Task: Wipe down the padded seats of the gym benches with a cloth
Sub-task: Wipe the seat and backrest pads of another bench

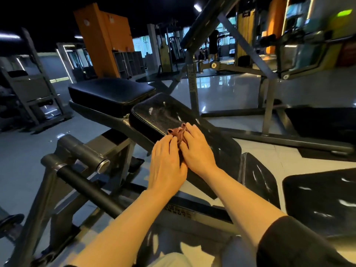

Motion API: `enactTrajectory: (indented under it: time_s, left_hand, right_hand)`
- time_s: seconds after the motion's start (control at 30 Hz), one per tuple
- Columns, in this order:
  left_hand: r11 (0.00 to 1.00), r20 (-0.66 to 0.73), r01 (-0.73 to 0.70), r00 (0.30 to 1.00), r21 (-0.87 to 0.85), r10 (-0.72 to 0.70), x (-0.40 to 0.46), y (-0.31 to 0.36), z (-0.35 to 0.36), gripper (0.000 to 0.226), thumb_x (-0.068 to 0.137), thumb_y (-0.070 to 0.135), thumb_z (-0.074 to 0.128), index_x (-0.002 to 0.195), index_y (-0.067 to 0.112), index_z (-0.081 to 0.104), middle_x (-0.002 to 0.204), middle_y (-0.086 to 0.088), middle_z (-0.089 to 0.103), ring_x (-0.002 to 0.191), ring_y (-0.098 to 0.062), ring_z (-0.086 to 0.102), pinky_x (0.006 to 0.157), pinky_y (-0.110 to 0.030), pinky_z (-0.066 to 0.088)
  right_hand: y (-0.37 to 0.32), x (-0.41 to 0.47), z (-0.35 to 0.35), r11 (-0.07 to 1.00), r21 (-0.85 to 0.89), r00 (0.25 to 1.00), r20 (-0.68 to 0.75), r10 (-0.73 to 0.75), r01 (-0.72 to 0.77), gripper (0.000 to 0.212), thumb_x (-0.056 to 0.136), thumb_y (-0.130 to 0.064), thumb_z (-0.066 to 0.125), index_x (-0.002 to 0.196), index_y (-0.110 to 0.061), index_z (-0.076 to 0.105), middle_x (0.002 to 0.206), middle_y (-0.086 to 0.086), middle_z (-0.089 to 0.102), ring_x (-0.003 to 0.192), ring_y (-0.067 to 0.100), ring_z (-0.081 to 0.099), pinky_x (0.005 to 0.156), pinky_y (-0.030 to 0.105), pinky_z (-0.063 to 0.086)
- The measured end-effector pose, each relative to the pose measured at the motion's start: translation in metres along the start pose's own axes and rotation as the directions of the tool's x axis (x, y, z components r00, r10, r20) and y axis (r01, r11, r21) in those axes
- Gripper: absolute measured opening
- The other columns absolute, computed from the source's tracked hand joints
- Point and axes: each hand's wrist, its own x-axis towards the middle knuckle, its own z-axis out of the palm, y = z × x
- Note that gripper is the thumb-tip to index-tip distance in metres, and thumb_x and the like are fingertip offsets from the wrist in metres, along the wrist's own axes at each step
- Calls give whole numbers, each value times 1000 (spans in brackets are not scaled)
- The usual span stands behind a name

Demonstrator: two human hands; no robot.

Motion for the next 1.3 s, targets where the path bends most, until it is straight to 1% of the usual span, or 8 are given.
enactTrajectory:
  time_s: [0.17, 0.27, 0.4, 0.5, 0.6, 0.77, 1.07, 1.3]
  left_hand:
    - [982, 143, -159, 979, 100, 144, -20, 19, 16, 65, 74, 17, 77, 131, 2, 51, 135, -18, 48, 130, -31, 38, 106, -56, 38]
    - [982, 188, -152, 973, 109, 130, -23, 26, 24, 62, 74, 19, 78, 129, 1, 54, 136, -20, 49, 133, -35, 40, 111, -56, 32]
    - [989, 182, -139, 975, 41, 129, -23, 34, 33, 58, 77, 16, 74, 128, 4, 51, 134, -14, 49, 132, -30, 42, 111, -55, 32]
    - [998, 119, -41, 992, -54, 47, -21, 33, 35, 59, 77, 11, 71, 131, 5, 46, 129, -8, 49, 124, -23, 45, 110, -51, 34]
    - [991, 136, -53, 990, 119, 37, -21, 27, 36, 71, 83, 21, 69, 142, -2, 38, 145, -16, 41, 139, -29, 34, 117, -51, 22]
    - [953, 195, -119, 979, 278, 65, -24, 24, 45, 80, 88, 45, 54, 146, -5, 30, 151, -21, 33, 143, -34, 26, 116, -51, 26]
    - [919, 195, 2, 977, 395, -86, -28, 38, 59, 85, 92, 59, 28, 151, -1, 14, 159, -19, 14, 148, -30, 9, 119, -49, 17]
    - [923, 191, 36, 975, 382, -117, -29, 44, 67, 87, 93, 61, 32, 151, -1, 13, 159, -19, 13, 148, -30, 5, 119, -51, 14]
  right_hand:
    - [68, -34, -19, 984, -83, 987, -46, 153, -157, 47, 99, -37, 29, 140, -25, 50, 152, -7, 38, 145, 15, 23, 121, 47, 17]
    - [86, -49, -28, 960, -110, 964, -99, 246, -257, 37, 98, -22, 39, 128, -17, 60, 140, -2, 52, 138, 15, 36, 121, 40, 16]
    - [59, -54, -23, 962, -176, 974, -128, 188, -209, 33, 93, -30, 40, 116, -20, 62, 115, -3, 58, 115, 16, 49, 113, 40, 29]
    - [41, -43, -15, 961, -239, 990, -51, 128, -137, 46, 99, -43, 25, 142, -35, 40, 138, 8, 46, 131, 28, 38, 115, 53, 22]
    - [53, -21, -22, 952, -277, 988, 47, 150, -132, 47, 103, -43, 26, 150, -39, 25, 156, 8, 26, 145, 29, 18, 117, 54, 6]
    - [102, -10, -28, 931, -245, 959, 25, 283, -268, 63, 93, -46, 13, 147, -24, 37, 152, 8, 36, 143, 31, 26, 115, 54, 23]
    - [81, -10, -25, 996, -59, 995, 75, 66, -61, 44, 103, -38, 34, 147, -33, 36, 158, 2, 25, 147, 22, 13, 121, 47, 14]
    - [129, -26, -44, 969, 0, 965, 94, 244, -245, 44, 104, -37, 33, 147, -35, 35, 161, 3, 16, 149, 24, 5, 121, 46, 10]
